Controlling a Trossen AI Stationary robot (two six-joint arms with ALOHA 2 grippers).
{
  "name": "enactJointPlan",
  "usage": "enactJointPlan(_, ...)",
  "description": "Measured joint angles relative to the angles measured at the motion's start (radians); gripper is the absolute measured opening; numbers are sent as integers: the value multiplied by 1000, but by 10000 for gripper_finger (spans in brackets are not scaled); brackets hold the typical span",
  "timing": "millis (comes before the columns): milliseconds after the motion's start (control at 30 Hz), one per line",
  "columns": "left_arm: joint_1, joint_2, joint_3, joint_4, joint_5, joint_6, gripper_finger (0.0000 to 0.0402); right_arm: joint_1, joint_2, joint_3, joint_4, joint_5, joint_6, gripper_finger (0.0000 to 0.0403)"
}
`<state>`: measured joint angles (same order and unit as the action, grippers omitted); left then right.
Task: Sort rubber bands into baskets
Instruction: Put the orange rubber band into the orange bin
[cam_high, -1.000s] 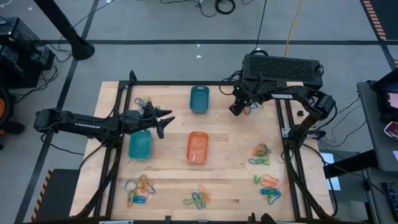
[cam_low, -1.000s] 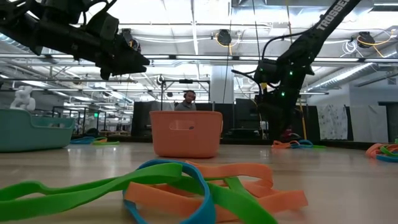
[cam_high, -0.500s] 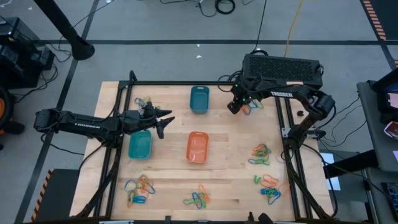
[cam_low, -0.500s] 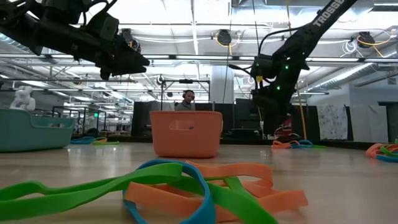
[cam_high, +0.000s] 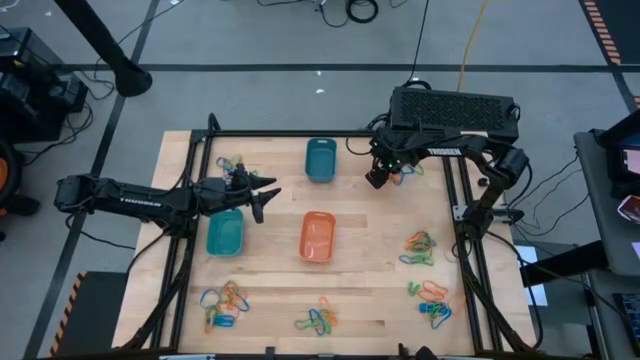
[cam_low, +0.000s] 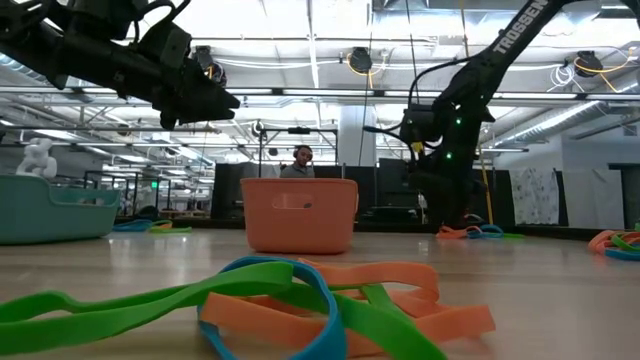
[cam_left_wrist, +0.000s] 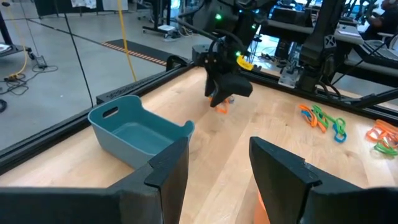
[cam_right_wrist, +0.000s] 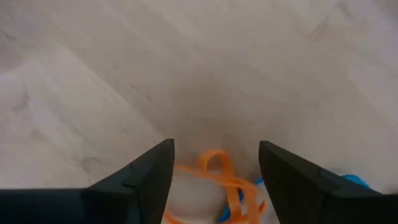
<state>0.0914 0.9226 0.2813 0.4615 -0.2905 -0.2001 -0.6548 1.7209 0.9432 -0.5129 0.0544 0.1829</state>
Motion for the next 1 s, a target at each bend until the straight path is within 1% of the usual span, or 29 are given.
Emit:
enactJointPlan(100, 0, 0, 0, -1, 0, 0, 176, 12, 1, 0, 4, 0, 0, 192)
enactJointPlan(167, 0, 0, 0, -1, 0, 0, 176, 16, 1, 0, 12, 0, 11, 166)
enactJointPlan(267, 0, 0, 0, -1, 0, 0, 176, 15, 1, 0, 0, 4, 23, 113)
enactJointPlan(400, 0, 0, 0, -1, -1, -1, 176, 15, 1, 0, -18, 23, 39, 23)
enactJointPlan(433, 0, 0, 0, -1, -1, -1, 176, 15, 1, 0, -28, 40, 39, 12)
enactJointPlan(467, 0, 0, 0, 0, -1, -1, 176, 16, 1, 0, -35, 55, 41, 10)
enactJointPlan(533, 0, 0, 0, 1, -1, 0, 176, 16, 1, 6, -53, 52, 46, 10)
enactJointPlan(667, 0, 0, 0, 6, -2, 0, 176, 21, -10, 65, -123, 52, 41, 3)
enactJointPlan(800, 0, 0, 0, 7, 0, -6, 176, 26, -53, 138, -164, 53, 41, 1)
enactJointPlan(867, -4, -1, 0, -28, 10, -45, 176, 30, -79, 161, -151, 63, 41, 1)
enactJointPlan(933, -15, 0, 0, -90, 22, -95, 176, 41, -109, 166, -140, 114, 49, 1)
enactJointPlan(1000, -26, 0, 0, -167, 26, -155, 176, 48, -138, 166, -131, 190, 66, 1)
